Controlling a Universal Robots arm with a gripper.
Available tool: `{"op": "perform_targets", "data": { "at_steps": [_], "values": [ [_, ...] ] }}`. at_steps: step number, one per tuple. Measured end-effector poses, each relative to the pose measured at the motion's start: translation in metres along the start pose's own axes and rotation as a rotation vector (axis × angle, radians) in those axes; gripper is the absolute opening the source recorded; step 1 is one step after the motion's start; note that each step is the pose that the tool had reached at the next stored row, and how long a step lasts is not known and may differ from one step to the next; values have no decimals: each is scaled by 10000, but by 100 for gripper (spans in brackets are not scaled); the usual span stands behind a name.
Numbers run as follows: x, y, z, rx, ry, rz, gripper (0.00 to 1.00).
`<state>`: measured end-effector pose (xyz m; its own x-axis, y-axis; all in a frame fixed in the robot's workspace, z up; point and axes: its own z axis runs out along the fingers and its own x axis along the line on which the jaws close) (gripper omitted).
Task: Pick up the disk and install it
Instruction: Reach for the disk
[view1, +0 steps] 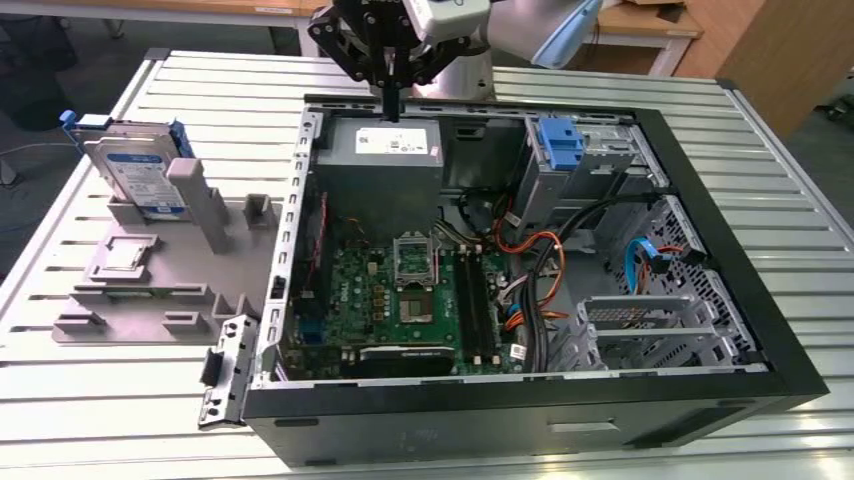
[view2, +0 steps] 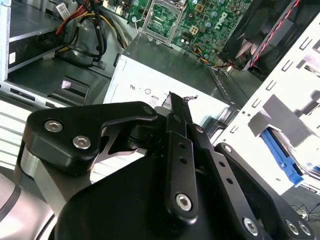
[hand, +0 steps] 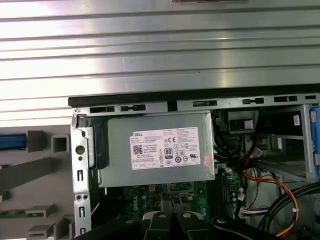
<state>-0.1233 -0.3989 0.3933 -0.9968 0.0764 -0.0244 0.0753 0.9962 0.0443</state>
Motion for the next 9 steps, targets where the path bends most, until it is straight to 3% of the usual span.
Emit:
{"op": "perform_targets", "data": {
  "at_steps": [9],
  "values": [
    [126, -10, 0, 3, -1, -1, 10]
  ]
}}
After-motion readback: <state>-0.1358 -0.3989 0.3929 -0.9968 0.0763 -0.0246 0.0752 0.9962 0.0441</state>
